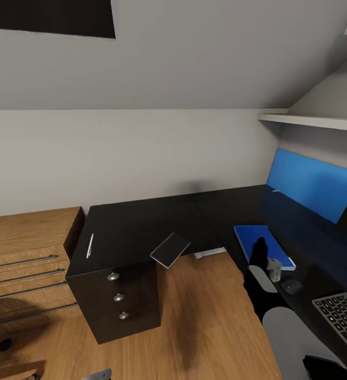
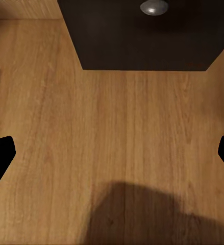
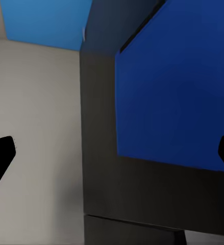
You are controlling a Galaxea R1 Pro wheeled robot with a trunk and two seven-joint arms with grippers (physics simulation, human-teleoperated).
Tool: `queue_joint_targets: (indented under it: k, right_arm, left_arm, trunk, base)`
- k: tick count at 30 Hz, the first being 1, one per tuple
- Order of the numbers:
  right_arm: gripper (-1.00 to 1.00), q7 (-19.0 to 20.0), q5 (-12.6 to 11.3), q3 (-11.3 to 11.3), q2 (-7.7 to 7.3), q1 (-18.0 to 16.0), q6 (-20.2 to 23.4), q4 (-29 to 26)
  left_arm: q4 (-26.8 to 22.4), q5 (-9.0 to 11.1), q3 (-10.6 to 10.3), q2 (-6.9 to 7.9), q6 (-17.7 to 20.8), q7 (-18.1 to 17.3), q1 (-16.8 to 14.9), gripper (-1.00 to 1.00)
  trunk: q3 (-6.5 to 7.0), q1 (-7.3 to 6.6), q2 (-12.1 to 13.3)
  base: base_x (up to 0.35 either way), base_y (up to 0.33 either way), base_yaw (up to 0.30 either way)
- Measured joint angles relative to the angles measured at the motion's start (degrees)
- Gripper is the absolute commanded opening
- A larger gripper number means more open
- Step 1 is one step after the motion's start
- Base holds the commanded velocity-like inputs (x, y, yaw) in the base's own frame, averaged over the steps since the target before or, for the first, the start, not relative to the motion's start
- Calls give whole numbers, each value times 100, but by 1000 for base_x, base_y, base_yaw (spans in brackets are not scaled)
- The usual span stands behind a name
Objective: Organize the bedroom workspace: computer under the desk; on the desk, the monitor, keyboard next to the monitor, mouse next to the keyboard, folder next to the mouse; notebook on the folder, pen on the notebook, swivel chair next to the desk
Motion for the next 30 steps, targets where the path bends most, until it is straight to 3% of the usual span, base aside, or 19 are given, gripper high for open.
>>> queue_joint_targets:
  k: [10, 19, 20, 21, 26, 29, 30]
  right_arm:
    - [100, 239, 84, 14, 122, 2, 2, 1]
    - [100, 248, 87, 288, 176, 1, 5, 23]
    - [100, 247, 85, 326, 180, 1, 12, 29]
    - [100, 227, 81, 507, 185, 1, 39, 39]
    - [100, 206, 63, 816, 196, 1, 53, 134]
    - [100, 202, 67, 889, 272, 1, 63, 269]
    - [100, 203, 67, 933, 374, 1, 67, 331]
  left_arm:
    - [-2, 0, 10, 0, -8, 2, 0, 100]
    - [-2, 1, 11, 0, -14, 8, -1, 100]
    - [-2, 1, 11, 0, -15, 8, -1, 100]
    - [-4, 1, 16, 4, -23, -1, -1, 100]
    - [-31, 20, 29, 9, -30, -11, 0, 100]
    - [-61, 34, 59, 9, -33, -18, 1, 100]
    - [-80, 40, 92, 10, -35, -21, 0, 100]
  trunk:
    - [0, 0, 0]
    - [0, 0, 0]
    - [0, 0, 0]
    - [2, 0, 0]
    - [18, 0, 0]
    - [30, 0, 0]
    - [34, 0, 0]
  base:
    - [0, 0, 0]
    - [0, 0, 29]
    - [0, 0, 99]
    - [0, 0, 101]
    - [0, 0, 117]
    - [0, 0, 128]
    - [0, 0, 132]
